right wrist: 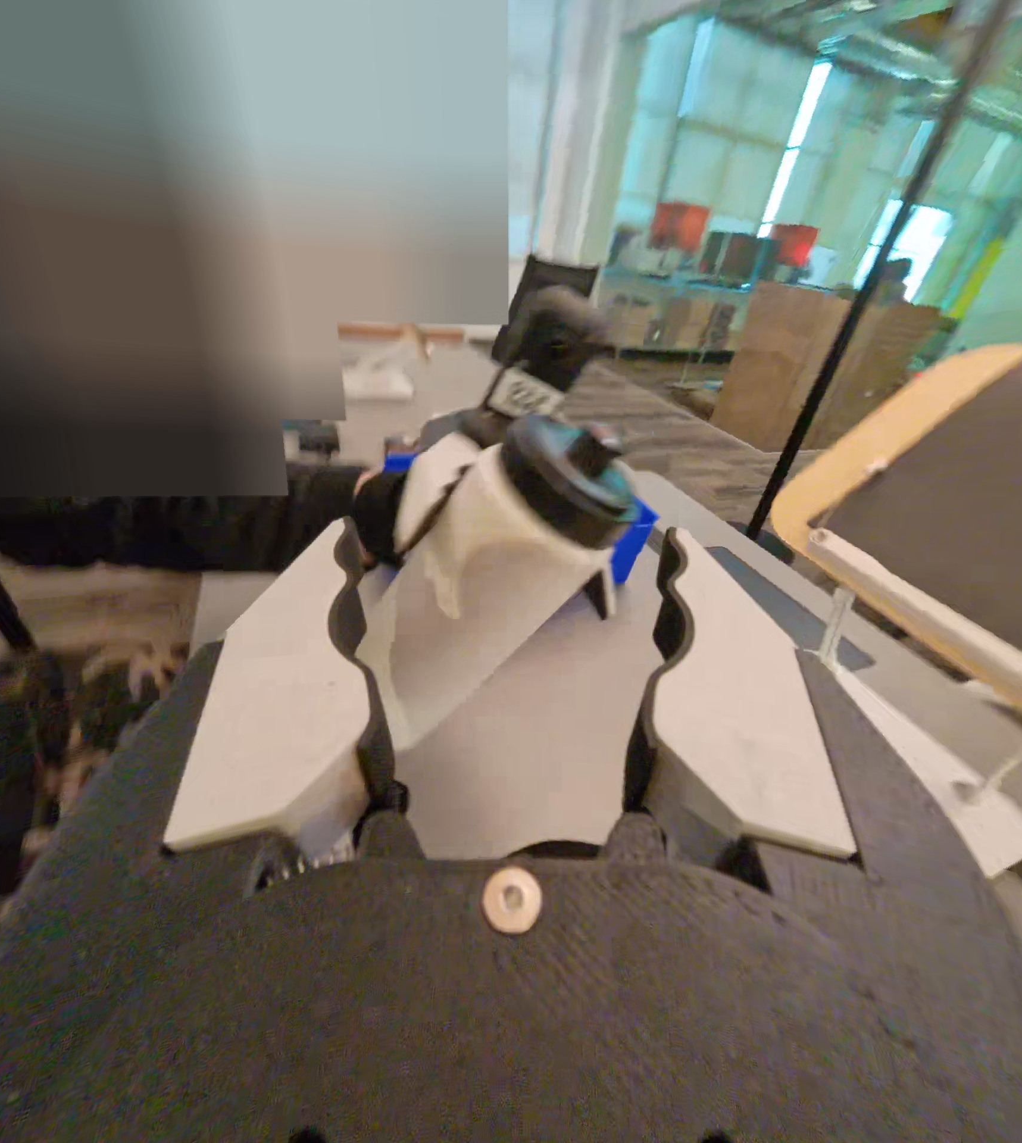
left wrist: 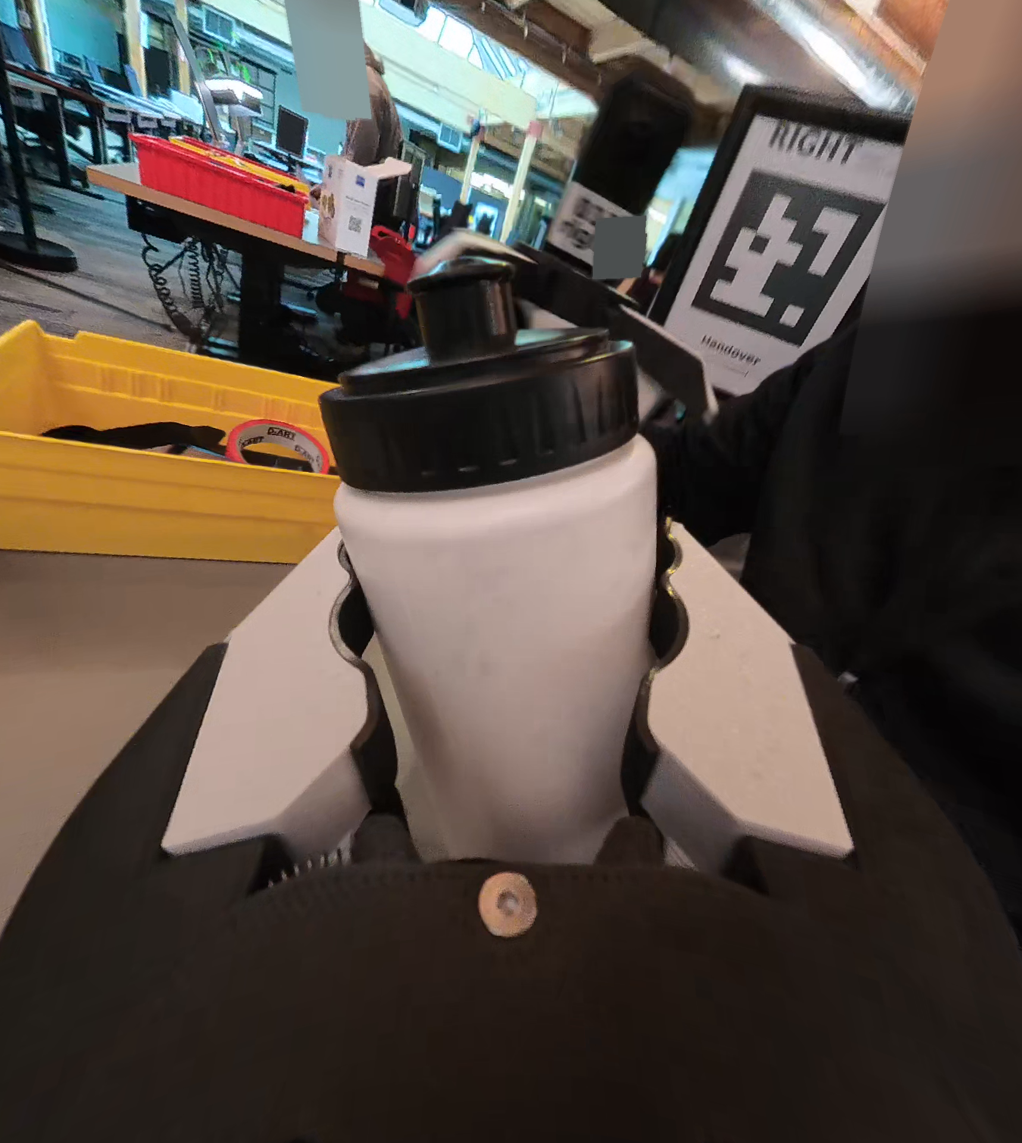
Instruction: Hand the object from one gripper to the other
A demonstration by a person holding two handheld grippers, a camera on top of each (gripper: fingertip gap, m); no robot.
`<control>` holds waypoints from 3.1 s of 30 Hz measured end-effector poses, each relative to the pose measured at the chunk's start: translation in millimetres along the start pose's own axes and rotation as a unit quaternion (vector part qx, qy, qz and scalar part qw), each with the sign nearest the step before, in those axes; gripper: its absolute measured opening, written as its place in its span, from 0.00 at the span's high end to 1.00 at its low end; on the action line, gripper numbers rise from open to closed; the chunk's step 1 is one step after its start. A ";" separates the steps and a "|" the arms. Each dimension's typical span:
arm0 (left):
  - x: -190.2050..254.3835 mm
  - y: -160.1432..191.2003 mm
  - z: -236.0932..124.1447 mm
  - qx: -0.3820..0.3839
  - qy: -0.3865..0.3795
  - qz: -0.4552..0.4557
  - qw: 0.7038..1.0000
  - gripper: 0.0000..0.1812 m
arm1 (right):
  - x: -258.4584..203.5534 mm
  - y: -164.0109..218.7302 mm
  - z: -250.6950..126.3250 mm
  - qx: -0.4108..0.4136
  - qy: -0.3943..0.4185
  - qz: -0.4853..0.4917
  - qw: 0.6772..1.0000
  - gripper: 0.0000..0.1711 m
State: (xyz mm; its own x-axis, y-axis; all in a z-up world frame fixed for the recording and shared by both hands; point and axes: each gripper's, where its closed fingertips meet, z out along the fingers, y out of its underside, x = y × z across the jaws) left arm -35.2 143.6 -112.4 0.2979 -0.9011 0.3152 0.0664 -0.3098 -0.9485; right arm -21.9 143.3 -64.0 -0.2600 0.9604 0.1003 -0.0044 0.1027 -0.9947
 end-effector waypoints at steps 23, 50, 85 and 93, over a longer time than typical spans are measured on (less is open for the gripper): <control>9.3 22.9 35.9 -0.041 0.037 0.033 0.998 0.50 | -1.5 26.7 34.3 0.065 -0.118 0.124 0.983 0.56; -35.9 30.9 -20.5 0.103 -0.172 -0.088 0.976 0.32 | 49.2 -16.4 -2.6 0.162 -0.027 0.107 0.981 0.56; -21.7 -0.9 -33.9 0.392 -0.056 -0.128 0.909 0.50 | 63.9 -35.7 -30.7 0.275 -0.018 0.153 0.949 0.53; -24.0 -3.6 -50.2 0.349 -0.085 -0.114 0.926 0.50 | 47.0 -2.6 -27.1 0.197 -0.025 0.164 0.966 0.44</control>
State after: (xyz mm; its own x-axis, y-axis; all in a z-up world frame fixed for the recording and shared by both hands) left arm -90.4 151.1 -115.0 0.3416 -0.7574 0.5565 0.7285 -0.1608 -0.6660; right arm -8.0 195.2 -56.1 -0.3562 0.9099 -0.2127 -0.2786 -0.3206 -0.9053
